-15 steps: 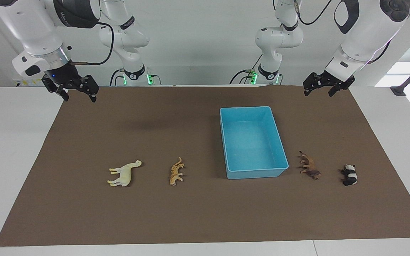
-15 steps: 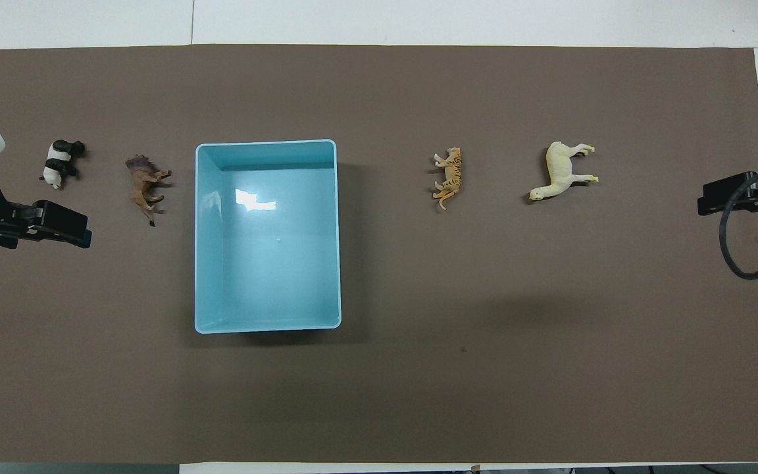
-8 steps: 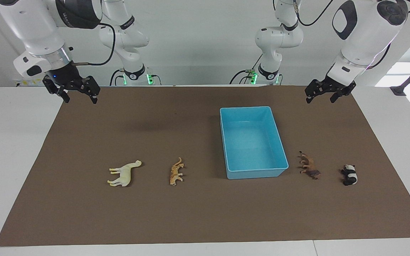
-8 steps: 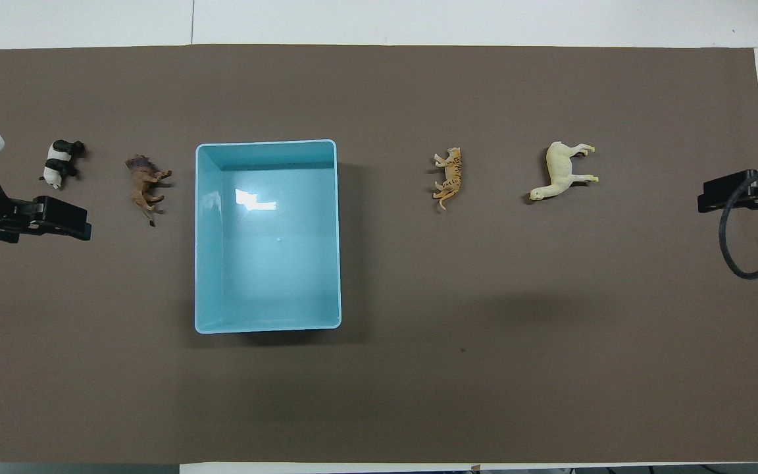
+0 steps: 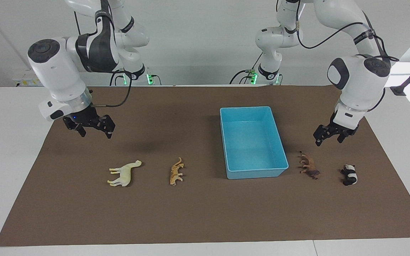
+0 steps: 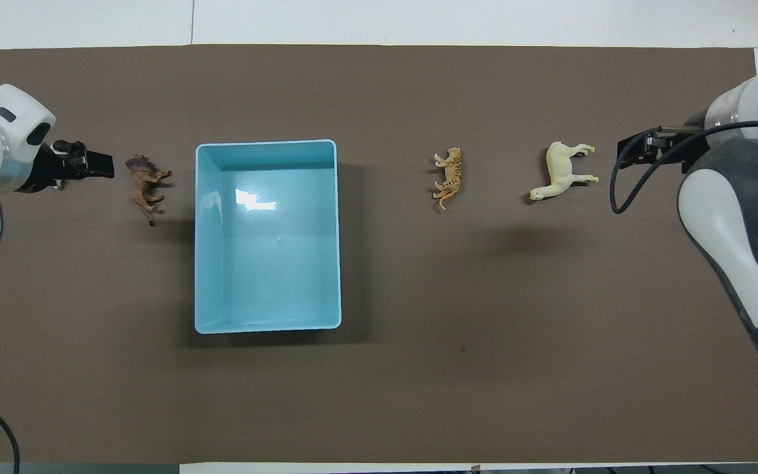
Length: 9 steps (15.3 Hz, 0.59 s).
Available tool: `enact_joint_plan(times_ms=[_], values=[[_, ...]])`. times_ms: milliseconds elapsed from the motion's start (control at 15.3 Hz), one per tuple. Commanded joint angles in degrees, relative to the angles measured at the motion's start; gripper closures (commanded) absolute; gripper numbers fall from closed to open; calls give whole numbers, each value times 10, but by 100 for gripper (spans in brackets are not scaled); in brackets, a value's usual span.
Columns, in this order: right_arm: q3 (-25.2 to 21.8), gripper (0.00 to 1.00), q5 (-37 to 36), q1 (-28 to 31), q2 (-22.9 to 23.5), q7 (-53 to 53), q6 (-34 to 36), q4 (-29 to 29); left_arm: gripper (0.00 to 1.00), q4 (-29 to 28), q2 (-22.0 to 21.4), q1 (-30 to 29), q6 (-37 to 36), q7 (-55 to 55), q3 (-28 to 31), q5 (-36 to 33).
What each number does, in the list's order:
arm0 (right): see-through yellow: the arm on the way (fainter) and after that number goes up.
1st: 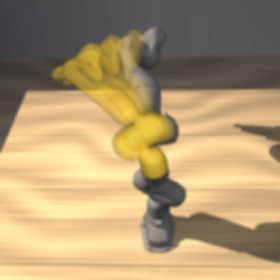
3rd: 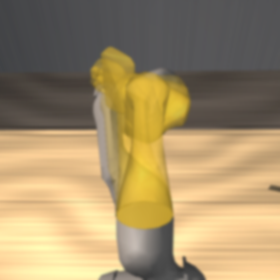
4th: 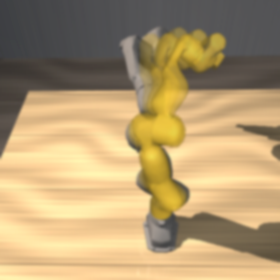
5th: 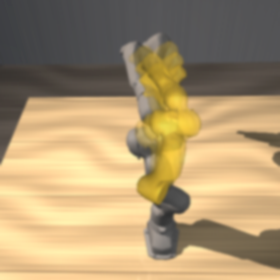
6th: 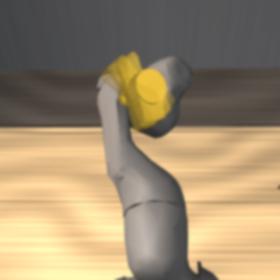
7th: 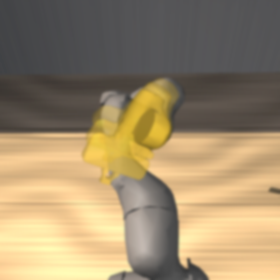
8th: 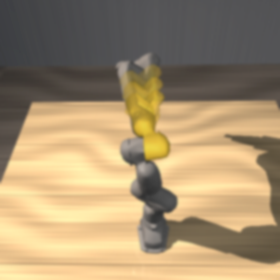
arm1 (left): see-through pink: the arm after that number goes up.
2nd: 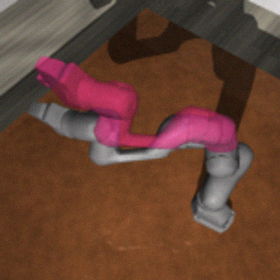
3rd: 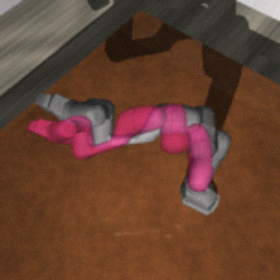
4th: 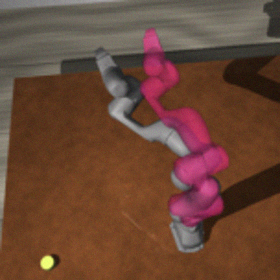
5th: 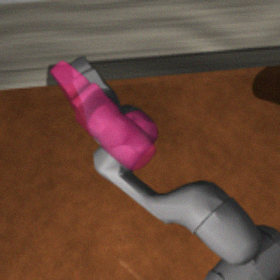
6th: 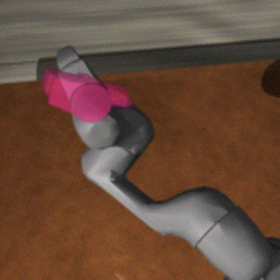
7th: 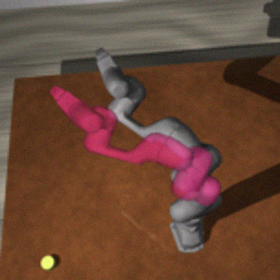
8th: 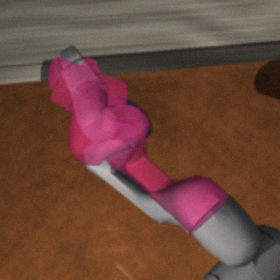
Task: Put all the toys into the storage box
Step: 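Reach the brown horse with the left gripper while the right gripper reaches the llama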
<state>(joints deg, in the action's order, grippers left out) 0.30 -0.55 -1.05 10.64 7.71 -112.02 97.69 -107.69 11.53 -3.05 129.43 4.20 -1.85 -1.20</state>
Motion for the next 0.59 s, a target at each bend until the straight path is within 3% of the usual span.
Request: enact_joint_plan(times_ms=[0, 130, 522], values=[[2, 0, -2, -11, 41, 28, -70, 13, 0, 40, 62, -4, 53, 48, -5, -11], [2, 0, -2, -16, 67, 28, -135, 39, 0, 112, 134, 11, 52, 105, -4, -16], [2, 0, -2, -19, 143, 29, -224, 45, 0, 98, 163, 1, 126, 121, -5, -17]])
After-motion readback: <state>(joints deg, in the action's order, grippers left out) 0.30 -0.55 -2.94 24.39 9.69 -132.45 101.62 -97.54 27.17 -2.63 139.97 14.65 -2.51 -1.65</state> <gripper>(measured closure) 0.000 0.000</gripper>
